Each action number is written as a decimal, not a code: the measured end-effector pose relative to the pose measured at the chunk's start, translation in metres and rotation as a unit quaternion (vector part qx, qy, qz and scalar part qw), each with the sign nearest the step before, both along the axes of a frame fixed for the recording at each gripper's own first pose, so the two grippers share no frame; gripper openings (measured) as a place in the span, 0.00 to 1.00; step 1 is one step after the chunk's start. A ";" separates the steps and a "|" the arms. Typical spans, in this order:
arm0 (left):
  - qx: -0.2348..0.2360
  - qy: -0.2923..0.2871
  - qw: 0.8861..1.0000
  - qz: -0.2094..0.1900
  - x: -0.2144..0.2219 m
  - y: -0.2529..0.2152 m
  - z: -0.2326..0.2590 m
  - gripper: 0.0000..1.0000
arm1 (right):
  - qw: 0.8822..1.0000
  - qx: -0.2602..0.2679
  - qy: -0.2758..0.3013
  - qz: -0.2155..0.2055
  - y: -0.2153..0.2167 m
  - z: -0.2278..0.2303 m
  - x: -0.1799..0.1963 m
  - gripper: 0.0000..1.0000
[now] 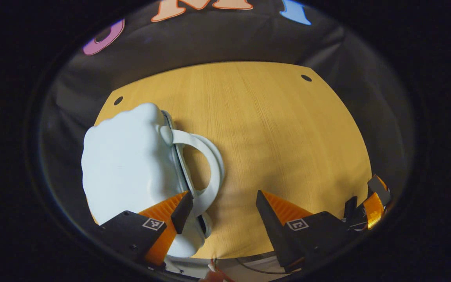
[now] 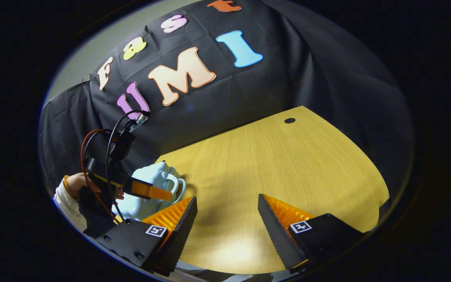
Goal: First open the suitcase, pack the skin care products into it, and then close the suitcase.
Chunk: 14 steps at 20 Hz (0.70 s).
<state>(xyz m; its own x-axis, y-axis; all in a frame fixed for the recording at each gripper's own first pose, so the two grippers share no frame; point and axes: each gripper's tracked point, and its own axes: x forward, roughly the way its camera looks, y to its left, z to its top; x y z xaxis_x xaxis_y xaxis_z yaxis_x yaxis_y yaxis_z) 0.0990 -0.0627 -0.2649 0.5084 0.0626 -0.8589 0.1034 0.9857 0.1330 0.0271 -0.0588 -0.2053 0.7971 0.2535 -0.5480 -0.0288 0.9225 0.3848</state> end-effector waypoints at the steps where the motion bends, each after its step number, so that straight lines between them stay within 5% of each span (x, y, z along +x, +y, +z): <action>1: 0.013 0.000 1.000 -0.015 -0.006 0.000 0.004 0.97 | 1.000 0.001 -0.001 0.001 -0.001 0.001 -0.001 0.98; 6: 0.069 -0.048 0.993 -0.082 -0.015 -0.020 0.027 0.96 | 1.000 0.005 -0.014 0.006 -0.001 0.015 -0.008 0.98; 11: 0.037 -0.114 0.989 -0.087 -0.018 -0.038 0.053 0.97 | 0.999 0.001 -0.039 0.011 -0.002 0.040 -0.010 0.98; 14: 0.024 -0.249 0.965 -0.075 -0.004 -0.051 0.109 0.96 | 0.998 -0.003 -0.057 0.014 -0.003 0.058 -0.011 0.98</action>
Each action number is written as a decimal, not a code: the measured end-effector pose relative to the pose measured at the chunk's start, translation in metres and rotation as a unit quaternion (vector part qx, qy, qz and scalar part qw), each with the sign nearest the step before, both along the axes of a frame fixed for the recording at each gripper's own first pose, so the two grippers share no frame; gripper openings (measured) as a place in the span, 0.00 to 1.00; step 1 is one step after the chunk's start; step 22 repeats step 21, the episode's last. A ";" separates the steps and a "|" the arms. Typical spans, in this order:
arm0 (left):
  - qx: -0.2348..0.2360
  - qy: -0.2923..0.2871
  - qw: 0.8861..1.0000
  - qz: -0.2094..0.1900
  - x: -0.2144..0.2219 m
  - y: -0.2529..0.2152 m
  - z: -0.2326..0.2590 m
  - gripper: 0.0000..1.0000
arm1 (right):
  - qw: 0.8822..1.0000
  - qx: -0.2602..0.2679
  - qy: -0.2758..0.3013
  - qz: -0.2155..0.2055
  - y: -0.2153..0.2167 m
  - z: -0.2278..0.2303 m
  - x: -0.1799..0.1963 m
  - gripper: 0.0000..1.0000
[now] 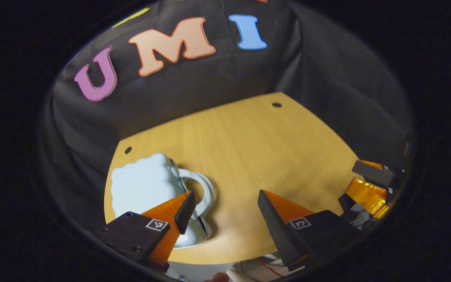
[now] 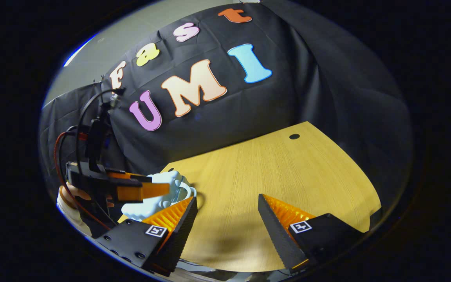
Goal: First open the suitcase, pack the skin care products into it, and then close the suitcase.
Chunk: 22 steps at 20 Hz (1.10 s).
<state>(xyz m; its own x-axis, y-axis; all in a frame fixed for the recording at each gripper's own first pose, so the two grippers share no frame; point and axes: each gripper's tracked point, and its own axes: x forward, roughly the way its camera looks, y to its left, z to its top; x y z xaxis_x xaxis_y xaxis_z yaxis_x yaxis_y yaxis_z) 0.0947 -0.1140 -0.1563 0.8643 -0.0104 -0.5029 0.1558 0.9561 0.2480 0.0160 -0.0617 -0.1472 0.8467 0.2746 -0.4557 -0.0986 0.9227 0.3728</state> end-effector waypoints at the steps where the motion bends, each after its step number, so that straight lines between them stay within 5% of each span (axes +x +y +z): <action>1: -0.010 -0.041 0.999 0.004 0.003 -0.001 0.021 0.96 | 1.000 0.000 -0.006 0.001 0.000 0.006 0.000 0.98; 10: -0.134 -0.203 0.968 0.056 -0.026 0.011 0.106 0.95 | 0.996 -0.002 -0.086 0.009 -0.004 0.086 -0.003 0.98; 22: -0.155 -0.244 0.957 -0.013 -0.046 0.015 0.154 0.97 | 0.983 -0.050 -0.170 -0.039 0.014 0.160 -0.021 0.98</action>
